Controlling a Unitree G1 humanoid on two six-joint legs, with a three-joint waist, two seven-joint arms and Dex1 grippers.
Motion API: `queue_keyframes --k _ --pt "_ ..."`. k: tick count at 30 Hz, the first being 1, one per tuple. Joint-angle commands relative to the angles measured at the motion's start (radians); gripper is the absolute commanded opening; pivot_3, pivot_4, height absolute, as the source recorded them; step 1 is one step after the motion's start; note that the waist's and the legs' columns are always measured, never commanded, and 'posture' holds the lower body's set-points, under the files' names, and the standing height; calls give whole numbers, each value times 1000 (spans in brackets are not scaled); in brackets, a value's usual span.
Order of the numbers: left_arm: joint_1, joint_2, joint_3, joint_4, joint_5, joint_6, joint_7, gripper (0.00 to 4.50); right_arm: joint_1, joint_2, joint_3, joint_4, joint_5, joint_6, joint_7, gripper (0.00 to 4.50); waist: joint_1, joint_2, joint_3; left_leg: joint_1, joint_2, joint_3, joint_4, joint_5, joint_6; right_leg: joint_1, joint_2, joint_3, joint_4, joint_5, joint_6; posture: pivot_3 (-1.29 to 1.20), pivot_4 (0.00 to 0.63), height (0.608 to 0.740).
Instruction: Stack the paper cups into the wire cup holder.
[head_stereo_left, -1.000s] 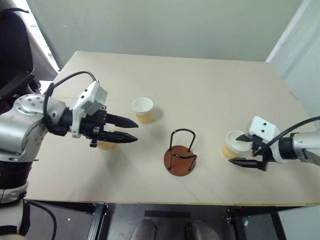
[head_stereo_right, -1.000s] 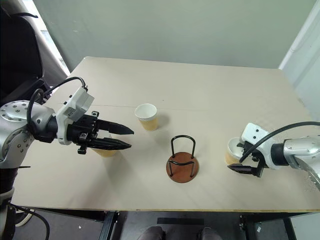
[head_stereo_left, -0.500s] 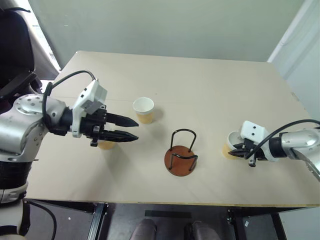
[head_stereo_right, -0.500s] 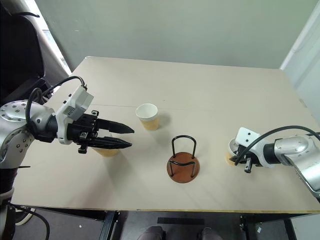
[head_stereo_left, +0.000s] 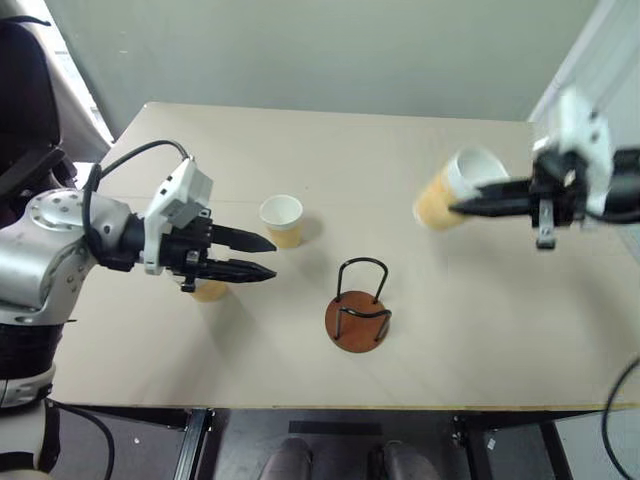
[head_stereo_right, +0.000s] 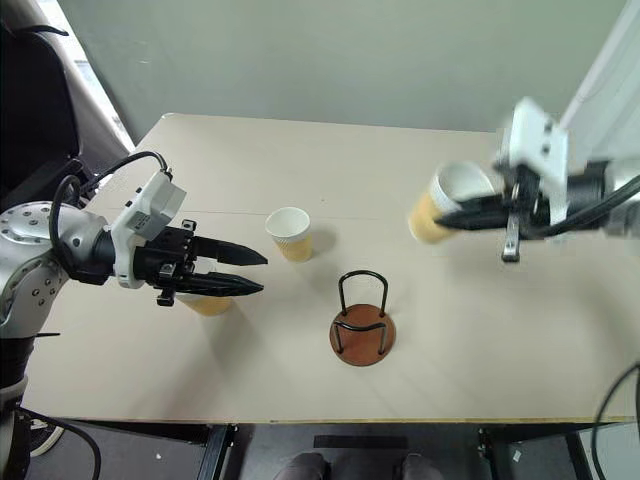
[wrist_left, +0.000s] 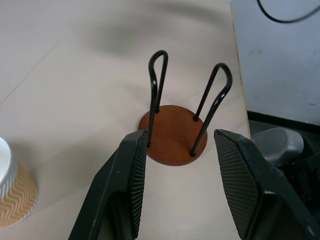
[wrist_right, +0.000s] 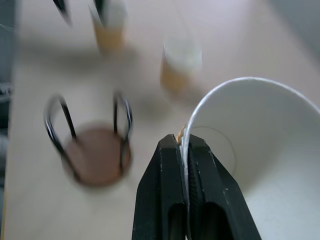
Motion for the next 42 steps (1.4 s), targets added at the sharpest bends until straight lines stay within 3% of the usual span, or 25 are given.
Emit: queue_keyframes --k 1,5,9,25,28,38,39,42 --pt "0 7 28 -29 -6 -10 2 2264 -87 70 54 -60 59 23 12 37 -1 0 0 0 0 0 0 0 0 0 0 0 0 0 0 0 150 740" --pt "9 12 33 -39 -8 -7 6 2264 -66 135 150 -115 23 -10 23 37 0 0 0 -1 0 -7 0 0 0 0 0 -1 0 0 0 0 150 740" --pt "32 24 55 -59 -18 5 15 2264 -6 120 229 -155 -49 -62 54 37 5 0 0 -4 -1 -13 3 0 0 0 -1 -4 -1 0 0 0 150 740" --pt "76 39 94 -89 -39 13 46 2264 61 108 303 -189 -153 -116 94 37 4 0 0 -4 -1 -13 4 0 0 1 -1 -4 0 0 -1 0 150 740" --pt "72 40 91 -84 -37 11 44 2264 73 99 312 -184 -180 -138 105 637 4 0 0 -4 -1 -13 4 0 0 1 -1 -4 0 0 0 0 150 740" --pt "51 43 75 -61 -21 0 32 2264 98 102 282 -172 -207 -138 95 4269 4 0 0 -4 -1 -13 4 0 0 1 -1 -4 0 0 0 0 150 740" --pt "41 45 70 -52 -11 -8 29 2264 106 99 251 -155 -198 -124 80 4471 4 0 0 -4 -1 -13 4 0 0 1 -1 -4 0 0 0 0 150 740" --pt "0 51 48 -6 38 -48 23 2264 132 115 141 -96 -149 -88 27 4471 6 0 0 -4 -1 -13 4 0 0 1 -1 -4 0 0 0 0 150 740"
